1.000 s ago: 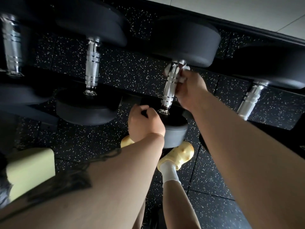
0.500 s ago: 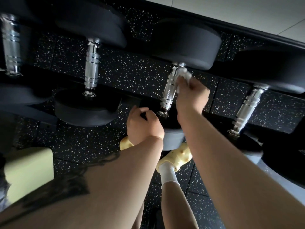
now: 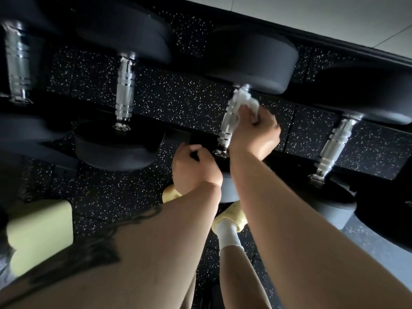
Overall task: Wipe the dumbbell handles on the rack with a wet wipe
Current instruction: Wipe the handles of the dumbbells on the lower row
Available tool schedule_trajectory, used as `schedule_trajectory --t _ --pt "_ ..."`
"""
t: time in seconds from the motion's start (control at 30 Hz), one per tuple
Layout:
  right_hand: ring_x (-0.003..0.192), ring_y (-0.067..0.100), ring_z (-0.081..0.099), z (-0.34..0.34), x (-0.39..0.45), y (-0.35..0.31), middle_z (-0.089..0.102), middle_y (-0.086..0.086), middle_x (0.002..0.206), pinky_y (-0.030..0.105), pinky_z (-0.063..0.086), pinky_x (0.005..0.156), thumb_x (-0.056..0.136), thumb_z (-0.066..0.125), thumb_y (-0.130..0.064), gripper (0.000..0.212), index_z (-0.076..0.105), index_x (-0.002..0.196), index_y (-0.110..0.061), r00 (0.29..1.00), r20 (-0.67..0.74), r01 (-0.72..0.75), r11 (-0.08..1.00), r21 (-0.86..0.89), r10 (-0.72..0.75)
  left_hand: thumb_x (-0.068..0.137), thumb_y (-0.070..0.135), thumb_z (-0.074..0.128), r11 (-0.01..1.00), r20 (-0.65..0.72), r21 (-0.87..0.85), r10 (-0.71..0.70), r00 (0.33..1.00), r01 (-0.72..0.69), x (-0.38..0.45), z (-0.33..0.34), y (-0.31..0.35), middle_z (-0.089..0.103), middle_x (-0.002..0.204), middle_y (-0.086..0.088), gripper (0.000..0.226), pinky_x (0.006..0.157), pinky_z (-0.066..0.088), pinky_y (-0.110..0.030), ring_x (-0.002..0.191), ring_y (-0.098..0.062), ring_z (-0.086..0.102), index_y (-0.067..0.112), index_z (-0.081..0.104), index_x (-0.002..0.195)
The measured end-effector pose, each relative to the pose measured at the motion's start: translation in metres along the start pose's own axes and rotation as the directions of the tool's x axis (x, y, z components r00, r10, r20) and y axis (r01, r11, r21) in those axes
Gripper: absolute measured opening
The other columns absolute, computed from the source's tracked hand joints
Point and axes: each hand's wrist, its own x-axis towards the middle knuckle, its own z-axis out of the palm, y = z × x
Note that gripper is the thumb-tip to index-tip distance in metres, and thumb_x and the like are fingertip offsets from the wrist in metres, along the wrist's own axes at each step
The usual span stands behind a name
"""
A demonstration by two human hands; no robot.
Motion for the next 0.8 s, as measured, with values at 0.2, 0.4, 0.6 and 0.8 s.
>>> schedule_trajectory --t 0.2,0.4,0.6,0.8 --pt "0.044 0.008 0.047 0.009 0.052 -0.007 0.059 0.001 0.059 0.021 0.041 0.047 0.099 0.041 -0.015 0.023 0.058 0.085 -0.01 0.643 0.616 -0.73 0.607 0.314 0.454 0.064 0.039 0.034 1.0 0.007 -0.024 -0.009 1.0 0.009 -0.002 0.001 0.001 0.064 0.118 0.011 0.034 0.085 0.051 -0.041 0.108 -0.021 0.06 0.035 0.064 0.079" --pt "0.061 0.014 0.055 0.007 0.041 0.003 0.066 0.008 0.083 0.027 0.047 0.059 0.099 0.038 -0.015 0.021 0.058 0.1 -0.009 0.618 0.73 -0.747 0.508 0.429 0.292 0.065 0.038 0.034 1.0 0.003 -0.017 0.001 1.0 -0.001 -0.001 0.0 0.001 0.063 0.123 0.012 0.039 0.089 0.049 -0.041 0.11 -0.019 0.059 0.032 0.068 0.084" --pt "0.065 0.02 0.058 -0.01 0.018 0.036 0.066 0.007 0.069 0.04 0.053 0.07 0.087 0.06 -0.009 0.021 0.07 0.071 -0.018 0.768 0.572 -0.428 0.895 0.125 0.288 0.078 0.03 0.046 1.0 0.043 -0.007 0.002 0.999 -0.002 -0.004 -0.003 0.005 0.055 0.133 0.016 0.018 0.095 0.044 -0.04 0.119 -0.016 0.053 0.035 0.062 0.08" --pt "0.074 0.017 0.065 -0.023 0.032 0.018 0.07 0.005 0.085 0.024 0.054 0.061 0.09 0.059 -0.008 0.012 0.066 0.096 -0.016 0.725 0.609 -0.512 0.843 0.166 0.321 0.067 0.035 0.036 1.0 0.028 0.001 0.009 1.0 -0.009 -0.005 -0.003 0.006 0.059 0.127 0.014 0.025 0.091 0.048 -0.04 0.116 -0.017 0.055 0.037 0.06 0.074"
